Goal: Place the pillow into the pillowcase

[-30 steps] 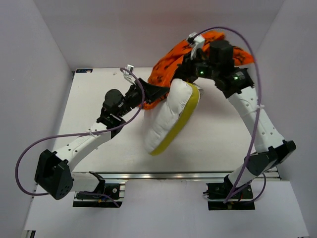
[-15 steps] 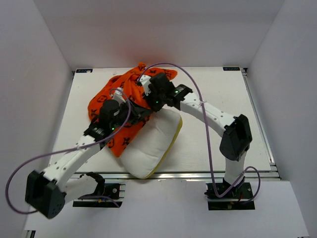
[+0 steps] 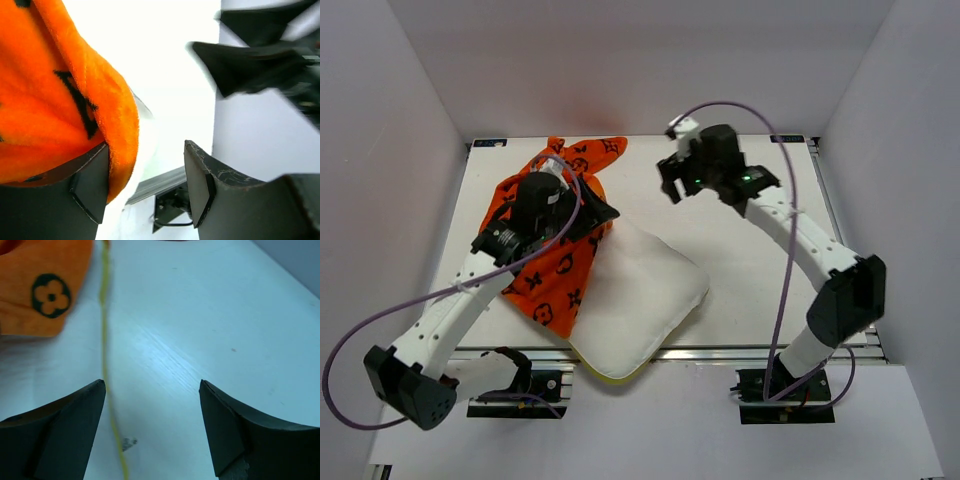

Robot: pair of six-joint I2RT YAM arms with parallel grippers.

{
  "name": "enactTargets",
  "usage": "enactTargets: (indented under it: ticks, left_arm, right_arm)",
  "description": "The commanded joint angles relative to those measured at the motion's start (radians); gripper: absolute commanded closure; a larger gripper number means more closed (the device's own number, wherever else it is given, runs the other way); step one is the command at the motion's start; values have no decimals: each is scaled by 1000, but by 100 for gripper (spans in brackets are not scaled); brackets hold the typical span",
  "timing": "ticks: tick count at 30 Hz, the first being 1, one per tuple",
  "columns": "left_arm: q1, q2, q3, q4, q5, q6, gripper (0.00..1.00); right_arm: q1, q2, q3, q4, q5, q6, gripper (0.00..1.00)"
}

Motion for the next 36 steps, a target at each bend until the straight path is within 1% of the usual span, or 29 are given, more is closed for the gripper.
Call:
enactTargets:
  ticks: [1,2,5,6,7,8,10,12,13,14,15,17,18,19,20,23,24,25,26,27,28,29,30,31,32,34,36]
  left_arm:
    - [-9,88,111,-94,-15,70,33]
    - [-9,114,148,-103,-2,79,33]
    - [-9,211,194,-93,58,88,32]
    - [-9,234,216,-86,78,91,29]
    - [-11,255,225,-85,98,100,28]
    - [-9,300,233,-91,156,105,26]
    - [-11,343,244,-120,218,117,25]
    - [-32,381,222,-160,300,128,25]
    - [-41,384,202,-180,304,146,25]
    - [-66,378,201,-224,293,157,24]
    - [-73,374,204,-249,250,163,23]
    - [-78,358,254,-330,197,180,22]
    - [-80,363,286,-356,131,186,21]
    - [-80,371,358,-391,106,198,19]
    - [-80,383,392,-401,86,202,19]
    - [-86,475,516,-398,38,212,15]
    - [-92,542,555,-401,22,221,14]
    - [-109,580,597,-422,-27,231,13]
    - [-125,664,689,-442,-73,253,12]
    - [-126,709,734,-461,-74,275,12]
    - [-147,754,782,-514,-115,292,12]
    - [-155,801,870,-552,-141,307,11]
    - [-165,844,910,-589,-159,324,11]
    - [-194,931,953,-679,-191,355,11]
    - [-210,969,1013,-723,-256,370,10]
    - [-262,1042,1046,-819,-317,384,10]
    - [-299,1053,1047,-840,-359,390,10]
  right_arm:
    - [-103,-120,-79,80,-25,-12,19]
    - [-120,-156,-133,98,-32,0,19]
    - [-171,-196,-203,121,-54,28,18]
    - [-190,-217,-245,124,-65,48,19]
    - [-198,-228,-263,129,-72,59,18]
    - [-204,-248,-280,141,-81,68,18]
    - [-218,-263,-319,149,-91,79,18]
    - [-232,-282,-342,161,-98,83,18]
    - [-235,-285,-348,164,-104,86,18]
    - [-240,-291,-351,167,-112,88,18]
    - [-246,-294,-355,173,-115,89,18]
    - [-250,-300,-368,178,-123,99,18]
    - [-252,-302,-372,184,-126,103,18]
    - [-253,-305,-385,190,-134,114,18]
    - [-255,-303,-391,193,-140,118,18]
    - [-253,-296,-392,195,-163,144,18]
    - [-253,-296,-394,196,-167,146,18]
    - [-255,-297,-394,199,-164,148,18]
    - [-255,-300,-397,203,-161,146,18]
    - [-253,-303,-401,206,-155,145,18]
    - [-255,-314,-406,212,-148,146,18]
    - [-257,-320,-421,215,-146,146,18]
    - [-258,-328,-431,218,-146,145,18]
    - [-260,-343,-441,221,-144,146,18]
    - [-264,-351,-461,230,-144,148,18]
    - [-270,-375,-483,236,-137,155,18]
    - [-287,-388,-512,245,-134,163,18]
